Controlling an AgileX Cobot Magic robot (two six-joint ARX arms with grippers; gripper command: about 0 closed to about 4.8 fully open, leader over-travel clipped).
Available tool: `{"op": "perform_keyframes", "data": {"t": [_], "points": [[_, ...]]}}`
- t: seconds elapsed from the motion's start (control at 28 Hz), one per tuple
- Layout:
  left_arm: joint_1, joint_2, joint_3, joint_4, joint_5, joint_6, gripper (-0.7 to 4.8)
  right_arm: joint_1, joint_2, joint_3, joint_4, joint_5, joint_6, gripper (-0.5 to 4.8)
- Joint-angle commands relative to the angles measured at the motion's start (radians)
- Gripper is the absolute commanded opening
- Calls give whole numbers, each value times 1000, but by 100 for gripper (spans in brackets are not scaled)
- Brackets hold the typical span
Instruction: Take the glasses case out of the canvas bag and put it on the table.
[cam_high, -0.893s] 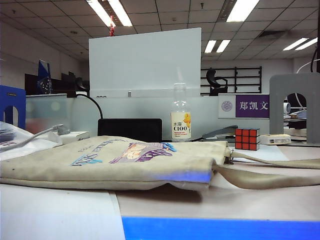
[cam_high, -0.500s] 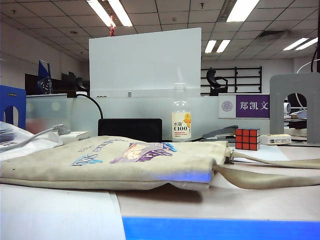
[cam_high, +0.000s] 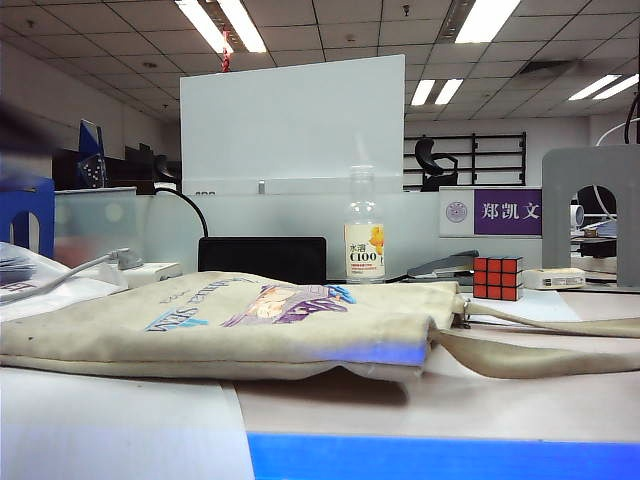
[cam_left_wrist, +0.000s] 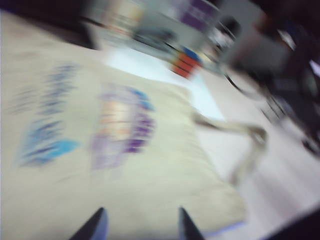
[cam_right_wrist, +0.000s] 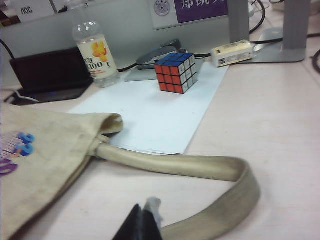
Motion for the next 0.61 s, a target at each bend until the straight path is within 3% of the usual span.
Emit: {"op": "perform_keyframes", "data": {"t": [0.04,0.14,0.21,0.29,0.43,0.54,0.61], "points": [[-182,351,238,93,-72,216,191,0,-2,3,19,-10,45,-1],[-247,692,564,-40,-62,318,257,0,-2,10,19,-8,55,-1],[-248,878,786,-198,-41,311,306,-2,-2,30,20,0,51,-1],[-246,1065,1033,-412,41,314,344,-2,-2,72,29,57,22,-1],[-246,1351,1447,-798,222,415,344,-2,-2,170,34,133,-39,-1],[-280,1490,1631,-976,232,475,344,-1,-2,231,-54,139,-116,-1],[-303,1545,1680,-1026,254,488,344,-1,-2,259,-125,174,-143,-1]]}}
